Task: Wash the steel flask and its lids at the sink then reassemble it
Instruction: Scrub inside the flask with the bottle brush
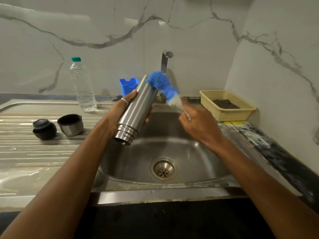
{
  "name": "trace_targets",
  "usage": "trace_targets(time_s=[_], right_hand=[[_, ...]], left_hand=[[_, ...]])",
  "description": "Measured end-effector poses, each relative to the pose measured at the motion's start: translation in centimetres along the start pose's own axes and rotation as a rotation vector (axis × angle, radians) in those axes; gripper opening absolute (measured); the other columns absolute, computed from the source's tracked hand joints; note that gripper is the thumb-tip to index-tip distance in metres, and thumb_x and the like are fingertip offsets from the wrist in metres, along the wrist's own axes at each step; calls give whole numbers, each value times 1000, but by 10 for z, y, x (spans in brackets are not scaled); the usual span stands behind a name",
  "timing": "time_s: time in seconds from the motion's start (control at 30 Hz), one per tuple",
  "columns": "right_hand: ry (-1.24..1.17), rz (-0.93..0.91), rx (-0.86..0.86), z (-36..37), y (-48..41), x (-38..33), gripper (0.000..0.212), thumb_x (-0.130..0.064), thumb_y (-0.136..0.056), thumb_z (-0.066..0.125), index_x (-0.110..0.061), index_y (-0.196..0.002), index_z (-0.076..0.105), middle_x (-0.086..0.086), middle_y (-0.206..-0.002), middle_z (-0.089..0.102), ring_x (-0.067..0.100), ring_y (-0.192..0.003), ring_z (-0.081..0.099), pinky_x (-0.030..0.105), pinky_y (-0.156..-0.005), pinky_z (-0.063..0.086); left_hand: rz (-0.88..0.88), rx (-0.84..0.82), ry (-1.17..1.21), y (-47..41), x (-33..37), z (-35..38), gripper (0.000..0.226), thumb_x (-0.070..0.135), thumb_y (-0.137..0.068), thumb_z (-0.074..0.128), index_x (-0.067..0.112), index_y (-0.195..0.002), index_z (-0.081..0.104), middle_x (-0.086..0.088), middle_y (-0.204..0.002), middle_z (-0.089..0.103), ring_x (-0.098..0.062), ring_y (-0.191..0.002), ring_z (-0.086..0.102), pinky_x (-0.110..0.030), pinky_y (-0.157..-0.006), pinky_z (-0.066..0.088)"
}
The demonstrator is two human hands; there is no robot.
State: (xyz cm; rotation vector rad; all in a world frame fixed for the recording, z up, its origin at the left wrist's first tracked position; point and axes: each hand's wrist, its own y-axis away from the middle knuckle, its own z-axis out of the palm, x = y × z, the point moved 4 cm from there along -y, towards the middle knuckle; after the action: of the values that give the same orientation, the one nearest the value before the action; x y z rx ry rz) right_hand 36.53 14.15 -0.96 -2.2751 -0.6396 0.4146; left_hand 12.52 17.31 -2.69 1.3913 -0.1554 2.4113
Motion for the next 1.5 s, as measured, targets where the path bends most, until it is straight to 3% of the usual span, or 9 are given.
trace_targets(time_s=[0.27, 0.43, 0.7, 0.93, 1.07, 1.13, 1.27, 1.4, 1.5], right_hand=[[88, -453, -127, -1, 41, -12, 56, -28, -98, 48, -10, -152, 43, 5, -76, 57, 19, -52, 51, 34, -44, 46], [134, -93, -14, 2, 6, 3, 61, -31, -95, 39, -6, -150, 45, 13, -74, 63, 31, -61, 59, 39, -53, 50], [24, -461, -140, -2, 41, -14, 57, -27, -97, 52, -12, -151, 43, 3, -74, 57, 18, -52, 51, 33, -45, 46], [44, -4, -45, 6, 5, 5, 57, -23, -98, 52, -10, -152, 44, 11, -82, 67, 26, -69, 60, 36, -61, 48], [19, -319, -126, -2, 35, -13, 58, -30, -97, 47, -8, -151, 43, 7, -78, 63, 19, -56, 56, 35, -50, 51], [30, -493, -193, -3, 48, -24, 56, -31, -99, 48, -9, -150, 44, 4, -77, 59, 15, -51, 51, 29, -44, 47], [134, -366, -94, 2, 26, -15, 56, -31, -99, 43, -10, -151, 45, 7, -77, 58, 22, -51, 52, 34, -44, 46], [151, -25, -49, 9, 7, 6, 61, -31, -96, 38, -8, -152, 43, 12, -78, 63, 30, -65, 59, 34, -58, 42], [69, -162, -78, 3, 23, -1, 59, -30, -97, 44, -7, -152, 43, 9, -79, 64, 23, -63, 58, 37, -58, 51]], left_hand=[[-17, 57, -12, -2, 0, -6, 54, 49, -90, 61, 3, -118, 56, -9, -81, 69, -20, -64, 69, -31, -55, 61], [-9, 59, -26, -2, -4, 0, 62, 41, -95, 54, 2, -142, 47, -27, -111, 66, -37, -89, 70, -45, -72, 62], [-49, 66, -24, -2, -2, -6, 65, 56, -85, 64, 4, -122, 54, -9, -84, 69, -20, -64, 70, -31, -53, 59], [8, 100, -37, -5, -1, -4, 68, 44, -84, 72, 2, -134, 53, -21, -101, 68, -34, -81, 70, -47, -72, 62], [-69, 132, 19, -3, -4, -6, 40, 42, -94, 58, 4, -107, 59, -11, -79, 69, -21, -64, 68, -35, -61, 62], [-56, 153, 8, -2, 0, -8, 50, 42, -91, 60, 1, -119, 55, -14, -85, 70, -23, -64, 71, -33, -53, 60], [12, 143, -33, -1, 1, -3, 33, 34, -97, 51, 3, -102, 60, -11, -71, 71, -19, -57, 69, -28, -50, 59], [-17, 79, -83, 2, -3, 2, 57, 49, -94, 57, 2, -124, 58, -23, -102, 69, -33, -84, 70, -41, -70, 63], [-32, 71, -106, 2, -2, -1, 79, 53, -80, 78, 3, -135, 51, -21, -106, 69, -31, -85, 70, -42, -70, 63]])
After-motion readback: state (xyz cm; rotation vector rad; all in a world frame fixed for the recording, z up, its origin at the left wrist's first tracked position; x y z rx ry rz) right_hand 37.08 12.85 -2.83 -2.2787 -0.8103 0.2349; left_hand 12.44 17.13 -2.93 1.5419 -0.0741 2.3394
